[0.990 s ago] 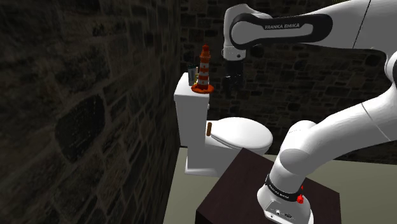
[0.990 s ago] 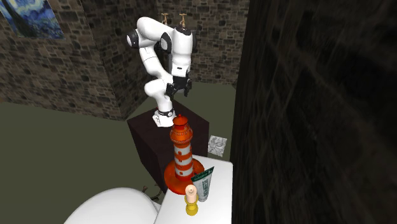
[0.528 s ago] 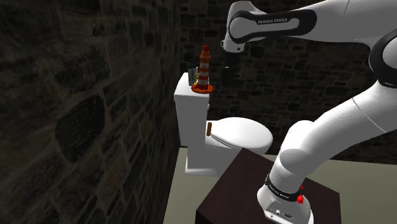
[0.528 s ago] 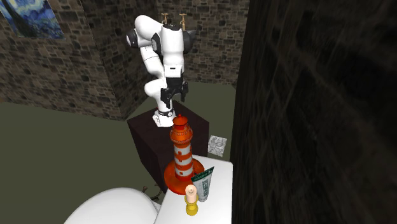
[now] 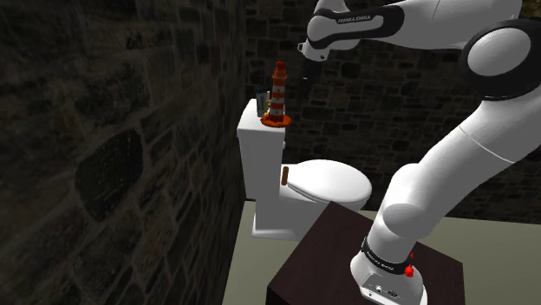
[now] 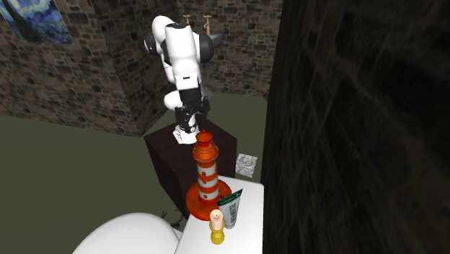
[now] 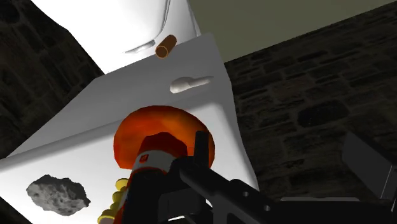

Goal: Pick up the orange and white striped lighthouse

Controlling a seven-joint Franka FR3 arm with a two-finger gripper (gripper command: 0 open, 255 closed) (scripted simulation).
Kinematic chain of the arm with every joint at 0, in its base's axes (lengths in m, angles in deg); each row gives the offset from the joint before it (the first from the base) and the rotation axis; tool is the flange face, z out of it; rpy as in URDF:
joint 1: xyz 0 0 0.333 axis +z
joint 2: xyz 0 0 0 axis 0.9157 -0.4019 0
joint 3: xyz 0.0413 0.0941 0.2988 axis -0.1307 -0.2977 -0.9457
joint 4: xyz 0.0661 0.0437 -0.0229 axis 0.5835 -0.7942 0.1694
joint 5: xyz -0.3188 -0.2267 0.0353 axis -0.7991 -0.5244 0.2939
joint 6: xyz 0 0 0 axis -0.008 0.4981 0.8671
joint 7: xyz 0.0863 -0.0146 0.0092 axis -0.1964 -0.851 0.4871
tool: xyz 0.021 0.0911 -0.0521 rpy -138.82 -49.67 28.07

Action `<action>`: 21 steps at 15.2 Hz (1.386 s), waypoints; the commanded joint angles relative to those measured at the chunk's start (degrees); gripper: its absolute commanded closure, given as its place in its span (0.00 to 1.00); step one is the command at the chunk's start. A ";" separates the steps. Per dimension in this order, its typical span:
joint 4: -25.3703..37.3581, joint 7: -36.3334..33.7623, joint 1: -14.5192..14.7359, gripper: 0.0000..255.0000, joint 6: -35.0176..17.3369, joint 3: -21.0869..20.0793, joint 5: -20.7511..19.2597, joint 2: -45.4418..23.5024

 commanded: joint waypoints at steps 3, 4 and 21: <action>7.49 8.29 1.48 0.00 -2.58 4.37 5.21 -6.52; 9.57 10.46 1.77 0.00 -2.94 5.45 6.89 -8.28; 32.20 33.95 -1.90 0.00 -2.80 12.46 31.57 -29.68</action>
